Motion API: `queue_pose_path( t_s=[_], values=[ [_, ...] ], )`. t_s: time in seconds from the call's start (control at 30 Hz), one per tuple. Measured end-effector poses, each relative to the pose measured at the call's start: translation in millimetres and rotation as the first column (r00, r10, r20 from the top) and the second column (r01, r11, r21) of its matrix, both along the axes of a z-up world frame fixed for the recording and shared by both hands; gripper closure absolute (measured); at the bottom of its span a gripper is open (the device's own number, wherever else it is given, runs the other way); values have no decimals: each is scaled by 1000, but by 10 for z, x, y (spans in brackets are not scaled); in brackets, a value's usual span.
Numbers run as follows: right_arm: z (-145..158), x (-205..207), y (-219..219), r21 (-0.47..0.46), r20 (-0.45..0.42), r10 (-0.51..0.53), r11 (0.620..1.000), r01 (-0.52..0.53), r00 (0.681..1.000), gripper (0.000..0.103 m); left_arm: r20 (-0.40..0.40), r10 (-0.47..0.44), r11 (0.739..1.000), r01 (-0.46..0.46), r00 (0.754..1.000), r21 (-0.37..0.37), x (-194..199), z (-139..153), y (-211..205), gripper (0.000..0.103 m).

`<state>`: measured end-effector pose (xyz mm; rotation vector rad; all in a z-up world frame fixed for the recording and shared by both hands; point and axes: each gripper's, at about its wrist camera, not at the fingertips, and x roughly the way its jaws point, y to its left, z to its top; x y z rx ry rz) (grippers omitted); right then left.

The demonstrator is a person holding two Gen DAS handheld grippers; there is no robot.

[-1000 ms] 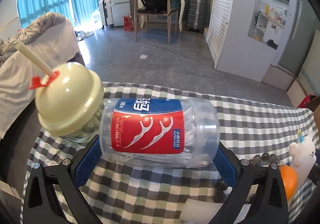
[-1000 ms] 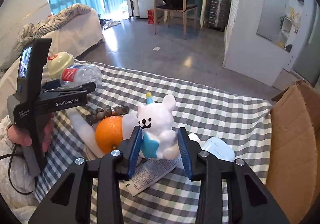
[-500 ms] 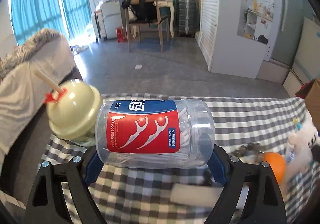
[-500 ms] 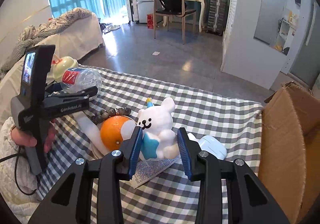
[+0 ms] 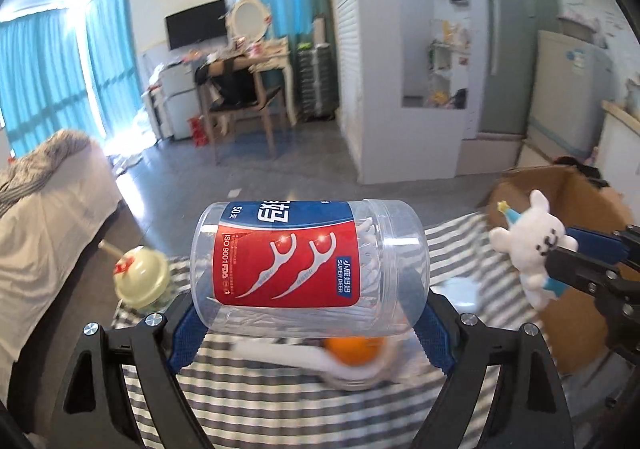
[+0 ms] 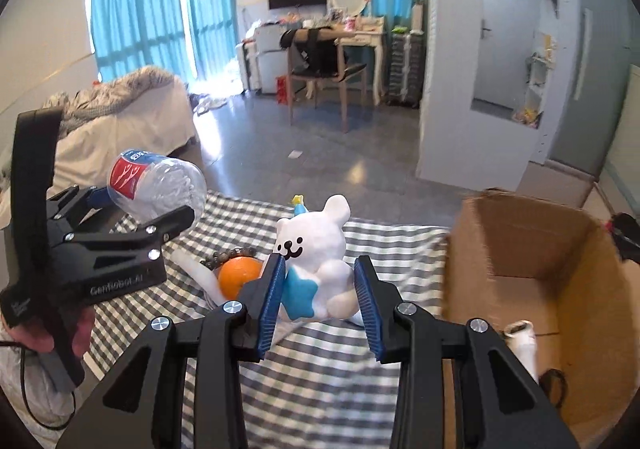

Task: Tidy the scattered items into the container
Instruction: 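Carry both items into the cardboard box and open both grippers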

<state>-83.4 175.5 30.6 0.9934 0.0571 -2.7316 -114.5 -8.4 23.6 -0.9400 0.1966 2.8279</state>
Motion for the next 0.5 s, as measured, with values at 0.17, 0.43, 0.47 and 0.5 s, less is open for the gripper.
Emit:
queue_pose_path(
  t_s=[0.17,0.43,0.47,0.5],
  values=[
    [202,289,486,-19,-35,-89,996,88,995,67,-17,-108,994,109,994,23,209,164,546,14],
    [194,688,1310,2,-25,-286,958,286,958,67,-23,-322,946,323,946,35,406,263,1610,14],
    [190,713,1402,4,-21,-305,952,305,952,67,-23,-351,935,351,936,43,419,270,1741,14],
    [184,727,1498,5,-14,-322,947,322,947,67,-22,-370,927,371,929,48,425,272,1841,14]
  ],
)
